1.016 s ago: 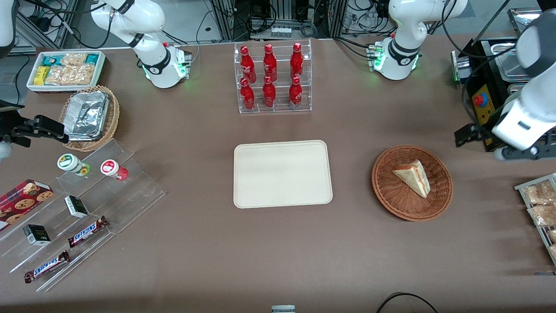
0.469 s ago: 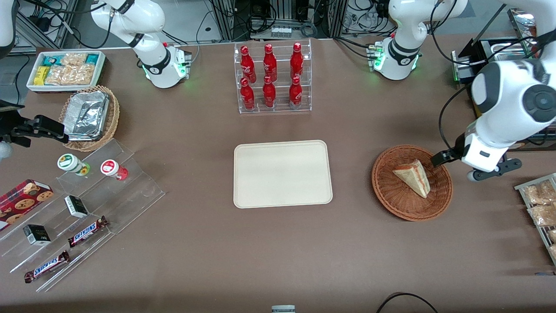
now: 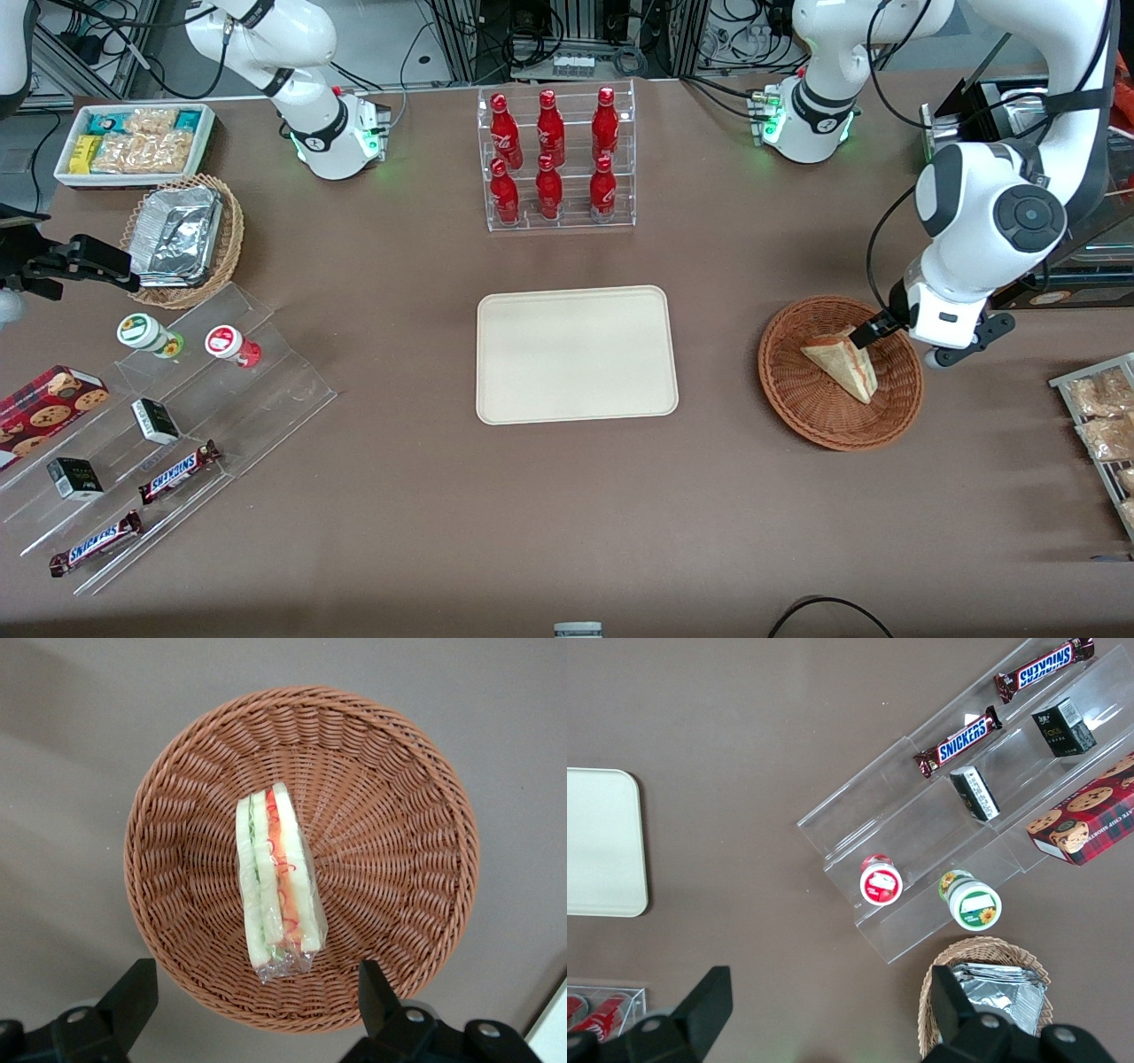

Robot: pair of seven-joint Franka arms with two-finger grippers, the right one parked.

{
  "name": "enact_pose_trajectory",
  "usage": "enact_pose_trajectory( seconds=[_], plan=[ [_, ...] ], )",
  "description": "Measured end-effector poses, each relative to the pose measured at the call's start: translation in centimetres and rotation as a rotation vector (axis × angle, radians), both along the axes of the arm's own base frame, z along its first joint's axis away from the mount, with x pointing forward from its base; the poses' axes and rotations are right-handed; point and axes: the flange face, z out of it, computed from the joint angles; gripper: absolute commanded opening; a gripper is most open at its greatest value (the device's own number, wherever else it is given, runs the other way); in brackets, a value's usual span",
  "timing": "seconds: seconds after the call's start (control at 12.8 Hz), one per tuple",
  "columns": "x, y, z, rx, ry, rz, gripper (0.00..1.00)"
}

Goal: Place sandwich from basket to tray
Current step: 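Lower the left gripper and close it on the wrapped sandwich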

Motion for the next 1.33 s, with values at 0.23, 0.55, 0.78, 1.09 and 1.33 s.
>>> enact_pose_trajectory(
  seconds=[0.23, 0.55, 0.78, 1.09, 1.33],
  plan=[
    [0.2, 0.0, -1.2, -0.003, -0.01, 0.007, 1.0],
    [0.7, -0.1, -3.9, -0.008, -0.01, 0.014, 1.0],
    [0.9, -0.2, -5.2, -0.01, -0.012, 0.025, 1.0],
    [0.6, -1.3, -6.8, -0.008, 0.016, 0.025, 1.0],
    [0.2, -1.4, -8.1, -0.009, 0.019, 0.024, 1.0]
  ],
)
